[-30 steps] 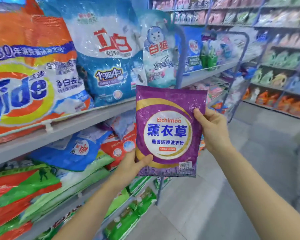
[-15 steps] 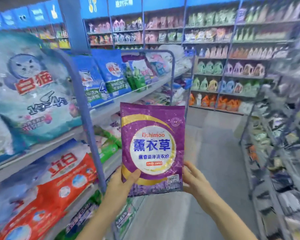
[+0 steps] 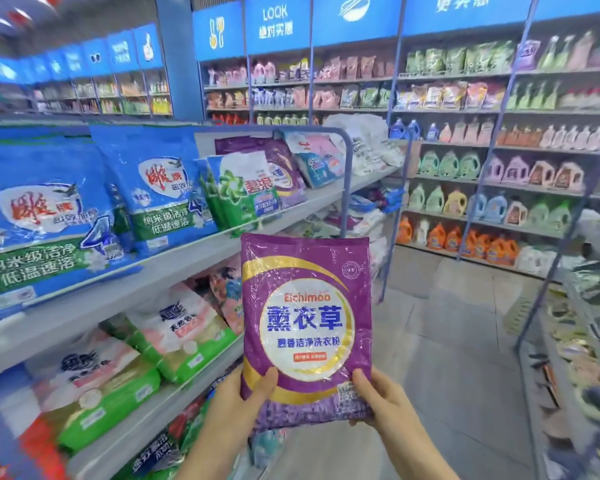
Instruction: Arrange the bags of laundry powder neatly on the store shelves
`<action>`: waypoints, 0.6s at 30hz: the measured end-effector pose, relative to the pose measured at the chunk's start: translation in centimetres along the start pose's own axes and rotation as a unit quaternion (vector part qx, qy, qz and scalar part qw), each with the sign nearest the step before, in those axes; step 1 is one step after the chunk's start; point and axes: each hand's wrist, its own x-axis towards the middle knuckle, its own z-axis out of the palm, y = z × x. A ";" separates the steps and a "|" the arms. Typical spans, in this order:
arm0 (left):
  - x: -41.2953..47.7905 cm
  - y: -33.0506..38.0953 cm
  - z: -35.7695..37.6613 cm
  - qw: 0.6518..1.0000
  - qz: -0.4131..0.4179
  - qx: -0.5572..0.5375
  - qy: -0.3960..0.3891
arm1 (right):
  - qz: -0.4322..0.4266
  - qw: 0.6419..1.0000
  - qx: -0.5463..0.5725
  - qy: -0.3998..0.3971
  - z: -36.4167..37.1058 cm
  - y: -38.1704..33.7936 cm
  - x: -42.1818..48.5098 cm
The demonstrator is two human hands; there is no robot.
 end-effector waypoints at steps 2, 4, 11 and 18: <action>3.9 -0.9 1.5 1.000 -0.010 -0.003 0.008 | -0.009 1.000 0.004 0.002 -1.5 -0.2 4.0; 8.2 -1.4 3.1 1.000 -0.006 -0.010 0.011 | -0.018 1.000 0.006 0.001 -3.1 -0.7 8.7; 25.1 -0.4 7.7 0.999 0.014 -0.024 -0.029 | -0.058 0.998 0.004 -0.002 -7.8 -4.7 26.2; 39.6 2.1 11.5 0.995 0.047 0.062 -0.059 | -0.099 0.994 -0.032 -0.027 -11.6 -10.4 42.0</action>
